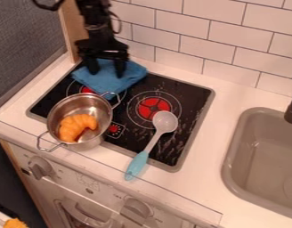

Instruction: Moved the blue cloth to the left burner

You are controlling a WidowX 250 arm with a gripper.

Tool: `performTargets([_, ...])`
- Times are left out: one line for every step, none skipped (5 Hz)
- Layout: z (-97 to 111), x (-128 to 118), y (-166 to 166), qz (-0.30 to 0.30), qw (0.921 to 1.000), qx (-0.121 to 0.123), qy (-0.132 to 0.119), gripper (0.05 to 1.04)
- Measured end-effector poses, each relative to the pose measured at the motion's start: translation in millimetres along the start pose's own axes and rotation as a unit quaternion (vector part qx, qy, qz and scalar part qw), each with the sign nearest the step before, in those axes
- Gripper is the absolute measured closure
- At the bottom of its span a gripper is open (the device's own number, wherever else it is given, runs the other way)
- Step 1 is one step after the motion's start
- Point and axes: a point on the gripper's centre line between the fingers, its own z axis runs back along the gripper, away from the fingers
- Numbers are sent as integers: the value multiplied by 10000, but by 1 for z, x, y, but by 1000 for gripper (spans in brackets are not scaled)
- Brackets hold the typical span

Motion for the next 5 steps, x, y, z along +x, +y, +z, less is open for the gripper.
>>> performTargets([4,2,16,167,9998,-52,-45,84])
performTargets([7,6,16,135,9998,-134,-78,84])
performTargets([21,13,10,21,9993,-376,-8,84])
performTargets([32,19,2,-174,9983,-564,27,84])
performTargets([45,19,2,-285,9982,-533,26,84])
